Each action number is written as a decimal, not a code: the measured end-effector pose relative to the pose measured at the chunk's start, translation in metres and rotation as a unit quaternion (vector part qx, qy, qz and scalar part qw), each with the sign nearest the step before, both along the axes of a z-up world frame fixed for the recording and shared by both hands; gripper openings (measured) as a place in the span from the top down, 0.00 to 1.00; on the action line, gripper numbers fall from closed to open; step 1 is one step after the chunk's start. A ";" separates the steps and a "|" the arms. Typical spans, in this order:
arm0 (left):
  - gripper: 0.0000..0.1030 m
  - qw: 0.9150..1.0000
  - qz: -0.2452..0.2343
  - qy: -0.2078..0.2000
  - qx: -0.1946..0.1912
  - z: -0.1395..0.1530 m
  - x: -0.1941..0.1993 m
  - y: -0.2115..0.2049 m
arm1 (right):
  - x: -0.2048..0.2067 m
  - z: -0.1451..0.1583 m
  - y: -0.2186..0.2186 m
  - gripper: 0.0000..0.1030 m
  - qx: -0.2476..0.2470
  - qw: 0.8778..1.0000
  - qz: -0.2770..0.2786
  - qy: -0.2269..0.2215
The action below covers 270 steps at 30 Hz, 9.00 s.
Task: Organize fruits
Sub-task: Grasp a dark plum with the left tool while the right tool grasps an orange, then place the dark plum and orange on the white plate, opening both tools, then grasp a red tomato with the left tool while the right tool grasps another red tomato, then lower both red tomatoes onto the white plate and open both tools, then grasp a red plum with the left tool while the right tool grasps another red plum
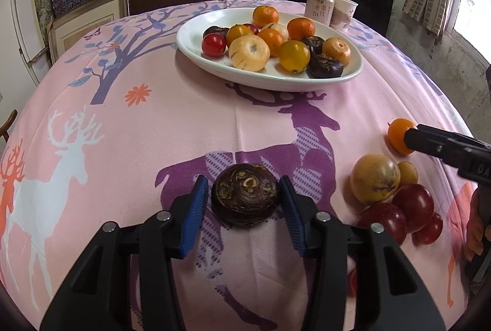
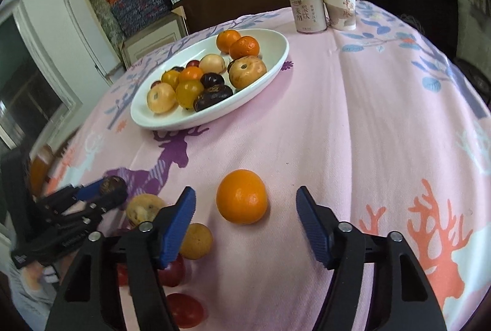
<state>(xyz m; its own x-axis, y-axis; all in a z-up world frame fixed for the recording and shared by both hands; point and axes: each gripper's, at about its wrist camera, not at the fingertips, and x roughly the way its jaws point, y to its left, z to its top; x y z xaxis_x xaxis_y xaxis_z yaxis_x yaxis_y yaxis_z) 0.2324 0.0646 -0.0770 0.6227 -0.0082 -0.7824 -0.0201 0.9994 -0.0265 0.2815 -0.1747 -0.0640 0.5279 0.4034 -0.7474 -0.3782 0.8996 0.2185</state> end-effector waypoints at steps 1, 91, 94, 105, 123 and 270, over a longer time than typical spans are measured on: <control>0.54 1.000 0.000 0.000 0.002 0.000 0.000 -0.001 | -0.002 -0.001 0.004 0.51 -0.015 1.000 0.005 -0.005; 0.19 0.997 -0.006 -0.071 0.032 0.029 -0.019 -0.040 | -0.009 0.038 -0.017 0.16 0.060 0.994 -0.040 -0.078; 0.19 0.997 -0.013 -0.073 0.035 0.024 -0.041 -0.049 | -0.018 0.033 -0.026 0.13 0.055 0.994 -0.055 -0.082; 0.12 0.995 -0.015 -0.103 -0.005 0.033 -0.085 -0.044 | -0.019 0.023 -0.028 0.13 0.046 0.995 -0.056 -0.065; 0.12 0.998 -0.019 -0.053 0.010 0.021 -0.089 -0.049 | -0.086 0.019 -0.019 0.13 -0.009 0.998 0.015 -0.064; 0.27 0.988 0.065 -0.123 0.066 0.066 0.038 -0.012 | 0.026 0.061 0.034 0.32 0.013 0.994 0.013 -0.111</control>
<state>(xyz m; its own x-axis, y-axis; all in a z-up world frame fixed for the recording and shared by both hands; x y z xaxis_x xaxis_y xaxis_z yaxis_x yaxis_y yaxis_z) 0.2706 0.0525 -0.0109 0.7832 0.1753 -0.5965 -0.1567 0.9841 0.0834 0.3071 -0.1403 -0.0030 0.6672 0.4370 -0.6032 -0.4424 0.8840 0.1511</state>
